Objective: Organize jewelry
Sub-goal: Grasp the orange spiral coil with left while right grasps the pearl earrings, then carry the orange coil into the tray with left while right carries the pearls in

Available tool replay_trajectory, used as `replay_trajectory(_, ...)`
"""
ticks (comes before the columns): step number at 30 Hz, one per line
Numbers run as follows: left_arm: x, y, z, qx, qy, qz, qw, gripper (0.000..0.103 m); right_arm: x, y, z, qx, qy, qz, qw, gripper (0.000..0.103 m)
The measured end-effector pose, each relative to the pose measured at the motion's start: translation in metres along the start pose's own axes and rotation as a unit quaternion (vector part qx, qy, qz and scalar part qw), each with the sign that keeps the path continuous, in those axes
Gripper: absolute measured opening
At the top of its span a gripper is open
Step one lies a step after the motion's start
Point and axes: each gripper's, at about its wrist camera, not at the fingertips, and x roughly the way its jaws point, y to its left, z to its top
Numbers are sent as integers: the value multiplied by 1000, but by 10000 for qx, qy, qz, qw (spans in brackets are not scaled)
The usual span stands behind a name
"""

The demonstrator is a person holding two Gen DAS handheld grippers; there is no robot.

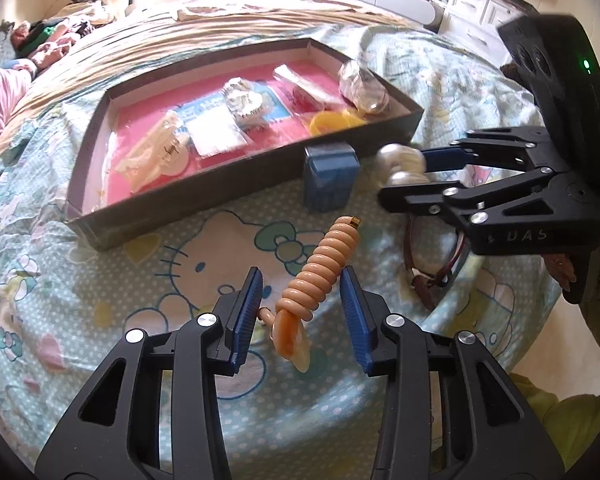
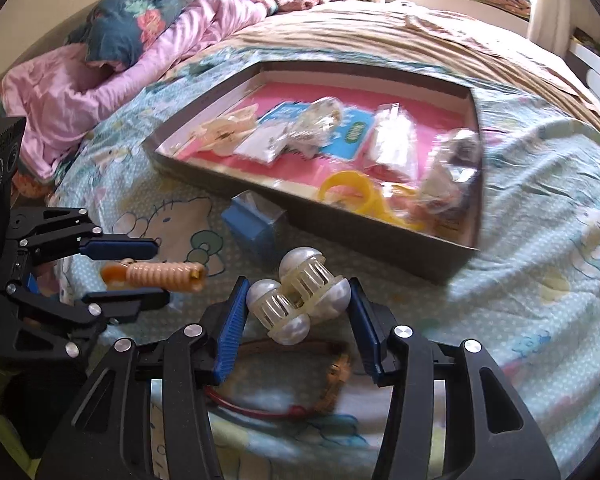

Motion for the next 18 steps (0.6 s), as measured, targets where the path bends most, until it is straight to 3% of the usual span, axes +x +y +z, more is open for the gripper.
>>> replay_trajectory(9, -22, 21, 6, -362, -324, 94, 9988, 32, -36, -12, 2, 187, -463, -195, 9986, 47)
replay_trajectory(18, -47, 58, 11, -998, -679, 268, 9923, 32, -54, -4, 11, 167, -788, -153, 9966, 47)
